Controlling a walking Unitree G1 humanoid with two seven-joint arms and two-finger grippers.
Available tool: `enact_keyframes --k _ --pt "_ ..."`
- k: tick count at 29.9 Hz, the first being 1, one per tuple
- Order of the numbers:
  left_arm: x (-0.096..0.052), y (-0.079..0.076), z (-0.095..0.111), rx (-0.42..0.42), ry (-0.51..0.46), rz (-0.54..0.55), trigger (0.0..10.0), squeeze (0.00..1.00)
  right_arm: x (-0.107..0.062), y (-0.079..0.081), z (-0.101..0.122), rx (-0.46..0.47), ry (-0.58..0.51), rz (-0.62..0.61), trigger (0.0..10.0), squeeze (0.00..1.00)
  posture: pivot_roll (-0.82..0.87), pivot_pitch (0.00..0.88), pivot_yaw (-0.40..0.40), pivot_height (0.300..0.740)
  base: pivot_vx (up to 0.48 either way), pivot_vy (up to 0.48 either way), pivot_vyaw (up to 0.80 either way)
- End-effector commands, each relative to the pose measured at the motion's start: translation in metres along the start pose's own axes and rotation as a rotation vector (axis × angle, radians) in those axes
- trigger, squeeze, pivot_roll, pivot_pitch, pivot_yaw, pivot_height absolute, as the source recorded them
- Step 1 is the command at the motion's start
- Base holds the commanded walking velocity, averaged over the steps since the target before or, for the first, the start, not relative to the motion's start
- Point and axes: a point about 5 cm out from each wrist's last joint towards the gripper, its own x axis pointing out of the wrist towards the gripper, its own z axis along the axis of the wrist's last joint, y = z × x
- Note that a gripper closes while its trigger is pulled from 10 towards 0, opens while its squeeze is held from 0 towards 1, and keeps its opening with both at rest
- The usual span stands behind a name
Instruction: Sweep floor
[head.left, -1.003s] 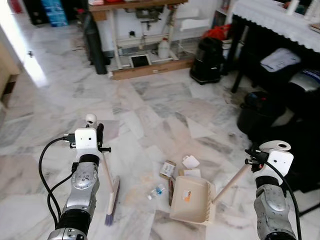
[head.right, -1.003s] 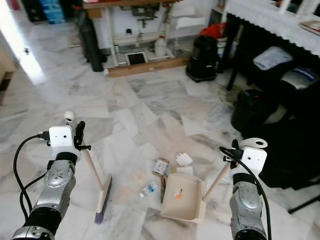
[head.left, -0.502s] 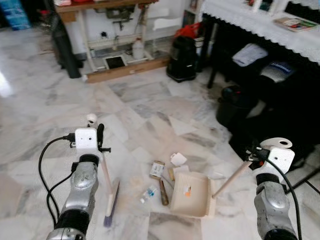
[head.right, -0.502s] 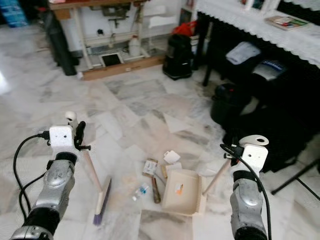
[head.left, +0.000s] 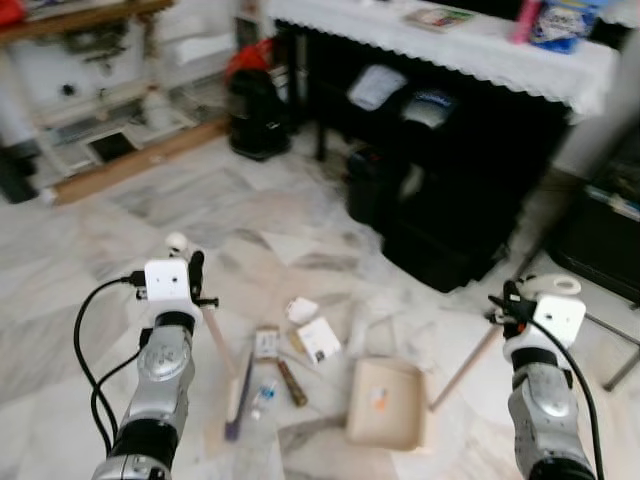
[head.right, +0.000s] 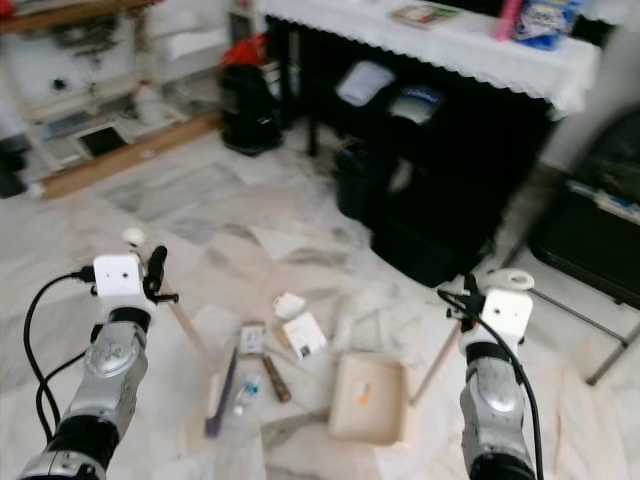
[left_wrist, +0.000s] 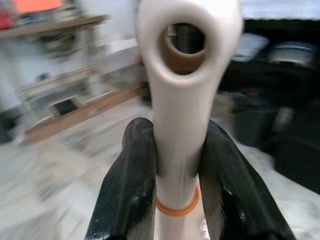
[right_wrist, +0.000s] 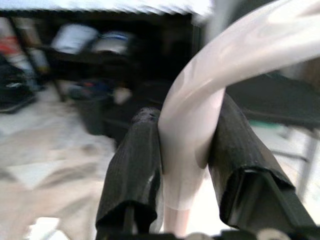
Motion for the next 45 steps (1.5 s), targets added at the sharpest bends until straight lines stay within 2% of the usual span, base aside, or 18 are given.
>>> enact_keyframes --k 1,8,17,25,45 --pt "0.002 0.003 0.006 0.012 -0.029 0.005 10.0 0.0 0.006 -0.002 0.011 -0.003 -0.052 -0.007 10.0 0.0 -0.06 0.0 0.02 0.74 0.0 0.0 -0.74" --pt "0.003 0.005 0.007 0.01 -0.033 0.016 10.0 0.0 0.006 -0.001 0.012 -0.009 -0.06 -0.005 10.0 0.0 -0.07 0.0 0.021 0.74 0.0 0.0 -0.65" --pt "0.004 0.007 0.009 0.015 -0.042 0.027 10.0 0.0 0.005 0.002 0.012 -0.006 -0.068 0.008 10.0 0.0 -0.06 0.0 0.02 0.74 0.0 0.0 0.0" --pt "0.005 0.016 0.011 0.033 -0.051 0.056 10.0 0.0 0.005 0.003 0.011 -0.003 -0.062 0.018 10.0 0.0 -0.06 0.0 0.015 0.74 0.0 0.0 0.0" --pt "0.005 0.016 0.011 0.037 -0.048 0.055 10.0 0.0 0.005 0.003 0.01 -0.004 -0.058 0.024 10.0 0.0 -0.06 0.0 0.02 0.74 0.0 0.0 0.0"
